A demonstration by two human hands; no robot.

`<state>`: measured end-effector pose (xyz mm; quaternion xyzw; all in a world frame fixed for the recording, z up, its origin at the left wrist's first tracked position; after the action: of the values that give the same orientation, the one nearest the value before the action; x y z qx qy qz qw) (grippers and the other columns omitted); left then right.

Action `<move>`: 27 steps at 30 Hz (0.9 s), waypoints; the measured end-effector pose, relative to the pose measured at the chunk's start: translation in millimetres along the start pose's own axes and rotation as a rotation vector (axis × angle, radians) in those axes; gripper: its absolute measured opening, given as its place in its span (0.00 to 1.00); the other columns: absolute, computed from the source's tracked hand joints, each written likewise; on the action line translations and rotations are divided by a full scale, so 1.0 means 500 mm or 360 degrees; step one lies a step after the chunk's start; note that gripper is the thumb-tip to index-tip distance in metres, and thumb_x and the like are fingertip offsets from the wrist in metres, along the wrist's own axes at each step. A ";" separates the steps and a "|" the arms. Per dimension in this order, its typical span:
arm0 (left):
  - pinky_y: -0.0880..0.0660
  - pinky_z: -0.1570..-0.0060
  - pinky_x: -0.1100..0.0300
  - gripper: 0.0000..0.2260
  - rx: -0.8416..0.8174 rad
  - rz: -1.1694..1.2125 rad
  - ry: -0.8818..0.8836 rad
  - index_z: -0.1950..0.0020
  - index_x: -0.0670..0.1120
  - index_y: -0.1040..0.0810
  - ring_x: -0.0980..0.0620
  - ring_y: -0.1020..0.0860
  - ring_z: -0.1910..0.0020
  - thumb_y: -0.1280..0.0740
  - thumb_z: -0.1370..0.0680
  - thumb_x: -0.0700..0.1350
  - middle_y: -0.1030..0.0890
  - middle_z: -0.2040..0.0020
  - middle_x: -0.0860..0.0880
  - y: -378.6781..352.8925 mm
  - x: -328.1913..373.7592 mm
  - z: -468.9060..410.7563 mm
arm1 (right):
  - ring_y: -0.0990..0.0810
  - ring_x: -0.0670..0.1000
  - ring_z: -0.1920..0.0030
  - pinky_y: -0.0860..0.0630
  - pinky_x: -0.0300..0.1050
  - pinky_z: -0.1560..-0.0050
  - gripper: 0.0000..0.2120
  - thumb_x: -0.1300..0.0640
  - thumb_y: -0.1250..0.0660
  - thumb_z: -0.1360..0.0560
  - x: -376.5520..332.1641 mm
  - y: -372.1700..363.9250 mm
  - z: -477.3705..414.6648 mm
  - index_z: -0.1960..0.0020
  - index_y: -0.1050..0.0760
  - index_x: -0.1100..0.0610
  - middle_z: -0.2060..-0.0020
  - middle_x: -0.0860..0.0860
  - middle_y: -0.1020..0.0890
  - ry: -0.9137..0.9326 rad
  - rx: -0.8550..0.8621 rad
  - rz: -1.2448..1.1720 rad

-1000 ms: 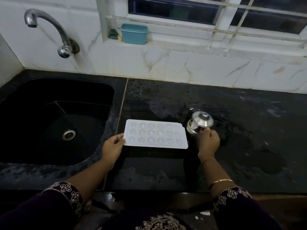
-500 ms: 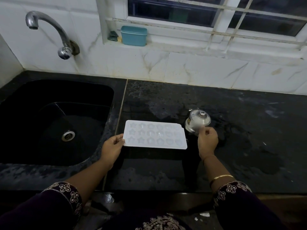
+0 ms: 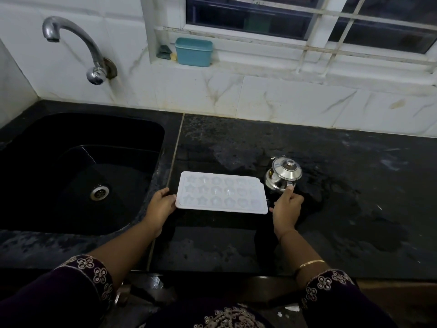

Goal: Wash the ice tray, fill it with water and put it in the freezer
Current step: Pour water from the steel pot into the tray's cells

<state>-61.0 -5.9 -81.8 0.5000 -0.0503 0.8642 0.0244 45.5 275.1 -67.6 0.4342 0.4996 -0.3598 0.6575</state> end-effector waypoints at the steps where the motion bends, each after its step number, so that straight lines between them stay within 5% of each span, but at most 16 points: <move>1: 0.25 0.49 0.55 0.22 0.0001 -0.0020 0.0052 0.27 0.40 0.38 0.45 0.21 0.45 0.39 0.21 0.37 0.23 0.39 0.39 -0.001 0.007 -0.004 | 0.20 0.60 0.55 0.22 0.62 0.50 0.17 0.35 0.47 0.26 -0.005 -0.002 0.004 0.60 0.36 0.49 0.56 0.59 0.21 -0.0006 -0.0024 0.0019; 3: 0.24 0.49 0.54 0.18 -0.0031 -0.0138 0.0090 0.31 0.39 0.33 0.44 0.21 0.45 0.40 0.21 0.37 0.23 0.41 0.39 -0.003 0.020 -0.015 | 0.20 0.61 0.55 0.23 0.57 0.50 0.17 0.42 0.45 0.23 -0.013 -0.006 0.008 0.58 0.32 0.55 0.57 0.59 0.20 -0.0024 -0.0069 0.0083; 5: 0.26 0.53 0.54 0.11 -0.0105 -0.0337 0.0075 0.45 0.42 0.24 0.45 0.22 0.52 0.40 0.24 0.37 0.22 0.49 0.40 -0.008 0.030 -0.021 | 0.22 0.59 0.55 0.28 0.48 0.55 0.14 0.49 0.42 0.22 -0.013 -0.008 0.006 0.54 0.29 0.60 0.58 0.58 0.21 -0.0052 -0.0141 0.0216; 9: 0.29 0.60 0.57 0.08 0.0004 -0.0589 -0.0019 0.63 0.42 0.27 0.46 0.25 0.61 0.41 0.24 0.38 0.24 0.60 0.42 -0.031 0.055 -0.006 | 0.27 0.54 0.59 0.34 0.44 0.59 0.09 0.57 0.41 0.25 -0.015 -0.015 -0.004 0.62 0.28 0.59 0.67 0.52 0.26 -0.0095 -0.0348 0.0411; 12: 0.25 0.56 0.52 0.08 0.0017 -0.0639 -0.0058 0.53 0.39 0.23 0.42 0.21 0.55 0.42 0.23 0.38 0.20 0.54 0.40 -0.044 0.059 -0.002 | 0.26 0.55 0.61 0.32 0.46 0.59 0.14 0.60 0.40 0.26 -0.026 -0.018 -0.007 0.70 0.30 0.57 0.68 0.53 0.25 -0.0121 -0.0441 0.0501; 20: 0.25 0.44 0.46 0.09 0.0064 -0.0370 0.0141 0.51 0.36 0.23 0.40 0.22 0.50 0.43 0.20 0.35 0.22 0.50 0.39 -0.051 0.054 -0.004 | 0.22 0.57 0.58 0.27 0.48 0.55 0.15 0.57 0.36 0.26 -0.035 -0.028 -0.018 0.71 0.28 0.58 0.67 0.55 0.23 -0.0157 -0.0647 0.0634; 27: 0.22 0.50 0.50 0.12 0.0270 -0.0338 0.0158 0.44 0.35 0.22 0.41 0.21 0.50 0.42 0.20 0.39 0.20 0.46 0.40 -0.049 0.038 0.014 | 0.24 0.57 0.62 0.29 0.46 0.58 0.17 0.60 0.37 0.25 -0.026 -0.027 -0.011 0.73 0.31 0.59 0.72 0.53 0.27 -0.0129 -0.0673 0.0739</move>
<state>-62.1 17.3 -60.2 0.4595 0.0774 0.8816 0.0757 28.1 275.6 -58.6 0.3756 0.4242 -0.1052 0.8172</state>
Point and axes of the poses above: each hand's wrist, its own z-axis away from the middle knuckle, its own y-axis out of the back of the hand, x = y × z, the point moved 2 cm from there along -z, towards the middle knuckle
